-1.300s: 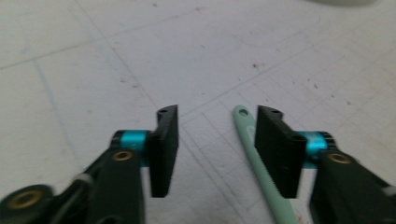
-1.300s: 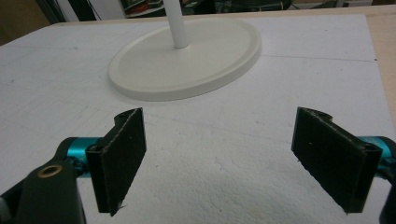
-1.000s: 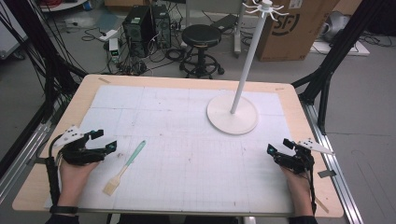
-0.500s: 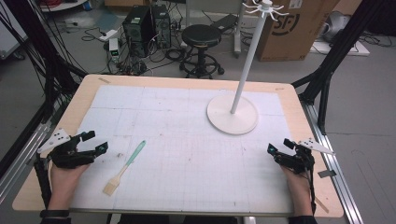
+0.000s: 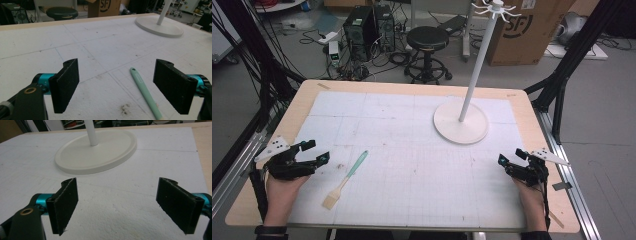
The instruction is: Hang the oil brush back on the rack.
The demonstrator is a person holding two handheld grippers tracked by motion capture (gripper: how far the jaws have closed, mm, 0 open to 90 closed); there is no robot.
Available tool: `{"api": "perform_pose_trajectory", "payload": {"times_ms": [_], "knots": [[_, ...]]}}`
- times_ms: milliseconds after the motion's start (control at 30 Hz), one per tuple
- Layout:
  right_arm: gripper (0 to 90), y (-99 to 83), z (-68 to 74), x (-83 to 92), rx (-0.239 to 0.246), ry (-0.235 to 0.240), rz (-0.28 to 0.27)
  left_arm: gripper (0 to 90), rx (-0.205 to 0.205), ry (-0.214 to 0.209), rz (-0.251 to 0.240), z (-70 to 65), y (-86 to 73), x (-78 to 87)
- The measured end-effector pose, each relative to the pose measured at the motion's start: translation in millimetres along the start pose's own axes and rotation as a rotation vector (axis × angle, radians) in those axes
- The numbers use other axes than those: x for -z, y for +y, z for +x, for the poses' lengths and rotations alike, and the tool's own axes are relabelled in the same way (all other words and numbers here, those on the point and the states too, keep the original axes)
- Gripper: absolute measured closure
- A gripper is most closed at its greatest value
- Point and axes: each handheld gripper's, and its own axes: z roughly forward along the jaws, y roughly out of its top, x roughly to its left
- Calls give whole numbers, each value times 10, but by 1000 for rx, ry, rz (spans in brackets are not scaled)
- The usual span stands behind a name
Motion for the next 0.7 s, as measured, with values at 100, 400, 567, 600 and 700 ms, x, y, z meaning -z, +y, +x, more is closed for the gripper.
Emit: {"api": "perform_pose_trajectory", "payload": {"times_ms": [100,400,567,600,700], "knots": [[170,-1,2,0,2,2,0,216,-4,10,13,-82,25,3],[170,-1,5,1,2,1,-1,217,-16,39,74,-339,11,-25],[170,0,0,0,4,2,-2,261,-15,43,122,-453,-63,-6],[170,-1,2,1,2,3,-1,273,-11,50,131,-476,-83,-4],[170,-1,2,1,3,1,-1,292,-12,68,166,-522,-150,-5]]}}
